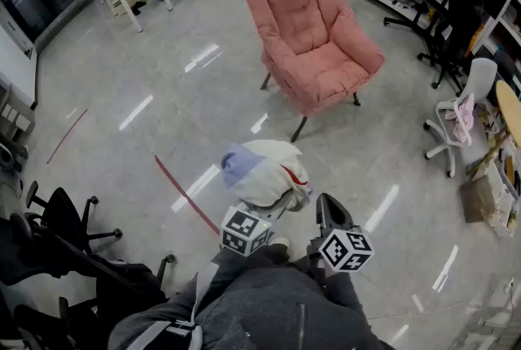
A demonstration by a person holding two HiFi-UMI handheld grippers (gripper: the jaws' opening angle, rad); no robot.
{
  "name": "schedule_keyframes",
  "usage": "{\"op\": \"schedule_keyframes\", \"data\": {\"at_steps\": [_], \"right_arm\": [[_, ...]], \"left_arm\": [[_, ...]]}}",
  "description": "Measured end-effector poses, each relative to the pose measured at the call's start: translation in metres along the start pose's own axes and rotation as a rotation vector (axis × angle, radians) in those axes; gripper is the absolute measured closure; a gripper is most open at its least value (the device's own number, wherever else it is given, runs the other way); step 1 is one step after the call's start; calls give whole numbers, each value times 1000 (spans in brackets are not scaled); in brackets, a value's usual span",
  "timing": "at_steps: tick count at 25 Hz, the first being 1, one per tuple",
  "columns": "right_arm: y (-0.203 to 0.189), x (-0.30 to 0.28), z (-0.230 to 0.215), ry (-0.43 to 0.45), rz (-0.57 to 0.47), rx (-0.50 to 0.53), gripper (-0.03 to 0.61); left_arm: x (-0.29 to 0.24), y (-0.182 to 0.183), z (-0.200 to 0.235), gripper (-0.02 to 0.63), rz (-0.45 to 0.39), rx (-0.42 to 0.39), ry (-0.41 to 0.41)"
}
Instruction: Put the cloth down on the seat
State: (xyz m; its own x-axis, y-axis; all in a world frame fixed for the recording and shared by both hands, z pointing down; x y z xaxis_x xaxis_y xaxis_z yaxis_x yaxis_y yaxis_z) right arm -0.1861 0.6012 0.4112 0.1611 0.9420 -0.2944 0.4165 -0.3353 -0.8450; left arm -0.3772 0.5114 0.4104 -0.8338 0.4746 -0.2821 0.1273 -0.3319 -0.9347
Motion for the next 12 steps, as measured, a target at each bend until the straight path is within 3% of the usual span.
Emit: {"op": "schedule_keyframes", "data": {"at_steps": [12], "right_arm": [[-14,3,6,-10,16,-64,568]], "left_arm": [[9,-8,0,446,18,14,-25]]}}
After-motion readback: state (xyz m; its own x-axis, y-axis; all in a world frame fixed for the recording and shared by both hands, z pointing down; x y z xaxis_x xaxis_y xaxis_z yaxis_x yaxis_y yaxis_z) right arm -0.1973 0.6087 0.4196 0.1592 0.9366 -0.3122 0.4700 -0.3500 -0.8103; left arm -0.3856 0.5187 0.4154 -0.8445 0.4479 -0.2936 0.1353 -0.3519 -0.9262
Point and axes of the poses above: the fingertips, and each gripper's own axes: x backward along the fingers, z to its left, y out of its top, the point moved 10 cm from there along x, backward along the fingers, and after that the axes turned 2 degrees about x, right-handed, at the moved point
